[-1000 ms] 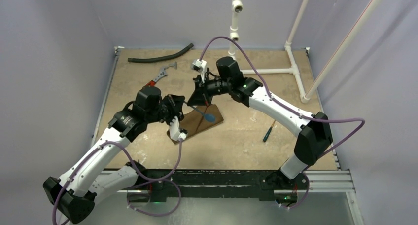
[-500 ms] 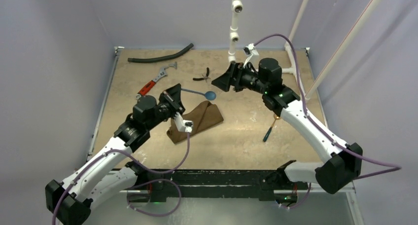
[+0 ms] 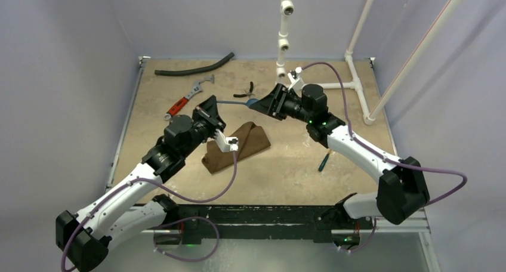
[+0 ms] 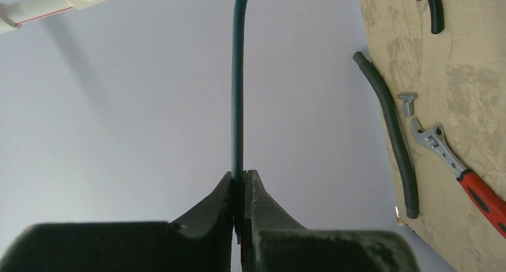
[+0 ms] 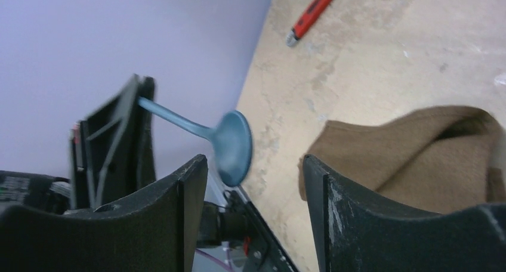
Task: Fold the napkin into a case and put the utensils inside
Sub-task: Pass from the left arm to the right, then insert the spoon into the folded napkin, then pick up the spoon from the corner of the board.
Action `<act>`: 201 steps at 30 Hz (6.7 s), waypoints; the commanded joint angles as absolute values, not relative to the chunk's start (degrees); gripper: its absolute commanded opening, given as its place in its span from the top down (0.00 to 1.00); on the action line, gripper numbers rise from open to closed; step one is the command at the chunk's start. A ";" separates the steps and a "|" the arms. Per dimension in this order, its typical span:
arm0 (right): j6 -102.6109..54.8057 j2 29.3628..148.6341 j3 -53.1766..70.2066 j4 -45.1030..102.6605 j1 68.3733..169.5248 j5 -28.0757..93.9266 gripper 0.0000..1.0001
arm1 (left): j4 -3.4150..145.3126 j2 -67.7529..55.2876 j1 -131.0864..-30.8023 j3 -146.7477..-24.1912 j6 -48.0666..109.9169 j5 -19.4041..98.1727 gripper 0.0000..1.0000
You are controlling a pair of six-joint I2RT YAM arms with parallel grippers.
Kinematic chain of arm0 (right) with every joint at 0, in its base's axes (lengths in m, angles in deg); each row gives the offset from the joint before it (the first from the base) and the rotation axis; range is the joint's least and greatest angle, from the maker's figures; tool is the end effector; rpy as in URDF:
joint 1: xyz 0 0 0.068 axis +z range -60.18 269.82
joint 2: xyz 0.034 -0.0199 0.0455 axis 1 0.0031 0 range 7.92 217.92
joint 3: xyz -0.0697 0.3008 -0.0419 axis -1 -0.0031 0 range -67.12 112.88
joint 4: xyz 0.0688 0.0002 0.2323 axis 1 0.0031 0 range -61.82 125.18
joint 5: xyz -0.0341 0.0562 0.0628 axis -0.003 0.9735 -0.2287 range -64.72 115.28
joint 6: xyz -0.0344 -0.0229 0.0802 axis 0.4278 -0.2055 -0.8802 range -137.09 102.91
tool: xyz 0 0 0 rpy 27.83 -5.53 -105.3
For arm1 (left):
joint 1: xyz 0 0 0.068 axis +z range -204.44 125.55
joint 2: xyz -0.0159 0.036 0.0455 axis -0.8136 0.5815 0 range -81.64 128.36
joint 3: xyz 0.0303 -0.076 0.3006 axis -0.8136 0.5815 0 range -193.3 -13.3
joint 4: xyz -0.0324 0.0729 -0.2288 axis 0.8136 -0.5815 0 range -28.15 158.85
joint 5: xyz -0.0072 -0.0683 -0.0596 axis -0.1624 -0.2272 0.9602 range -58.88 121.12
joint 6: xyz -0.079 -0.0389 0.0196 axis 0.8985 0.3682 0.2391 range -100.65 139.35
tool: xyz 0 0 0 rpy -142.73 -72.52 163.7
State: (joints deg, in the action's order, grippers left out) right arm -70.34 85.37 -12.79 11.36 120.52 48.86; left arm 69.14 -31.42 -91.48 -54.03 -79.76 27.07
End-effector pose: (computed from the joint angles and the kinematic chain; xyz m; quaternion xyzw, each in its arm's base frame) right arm 0.2681 0.1966 0.3609 0.0089 0.7418 0.5499 0.3837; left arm 0.1705 -0.1216 0.3445 0.6974 0.3055 0.3571 0.5411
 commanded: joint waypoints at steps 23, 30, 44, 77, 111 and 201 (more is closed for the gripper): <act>-50.13 85.29 -8.77 29.78 111.62 45.36 1.00 | 28.08 -15.24 -91.49 -69.57 -29.58 40.58 0.29; -43.87 84.41 -13.66 35.40 107.75 42.67 1.00 | 29.17 -3.81 -81.40 -64.39 -22.48 45.09 0.45; -38.46 86.25 -15.12 36.08 107.82 35.92 1.00 | 32.68 2.58 -79.35 -61.11 -23.54 45.13 0.64; -46.26 100.22 -11.67 24.43 121.95 40.51 1.00 | 33.60 3.78 -79.41 -59.78 -24.25 44.74 0.78; -46.43 95.68 -6.32 40.52 122.08 29.81 0.03 | 33.06 -0.15 -79.42 -59.46 -22.79 45.54 0.71; -54.89 96.81 -24.08 45.41 106.21 26.17 0.51 | 25.94 -1.59 -79.06 -87.64 -14.13 49.67 0.01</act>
State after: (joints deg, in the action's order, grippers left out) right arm -55.74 93.85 -25.47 36.37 103.32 30.06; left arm 24.64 1.04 -79.22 -88.61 -14.28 48.12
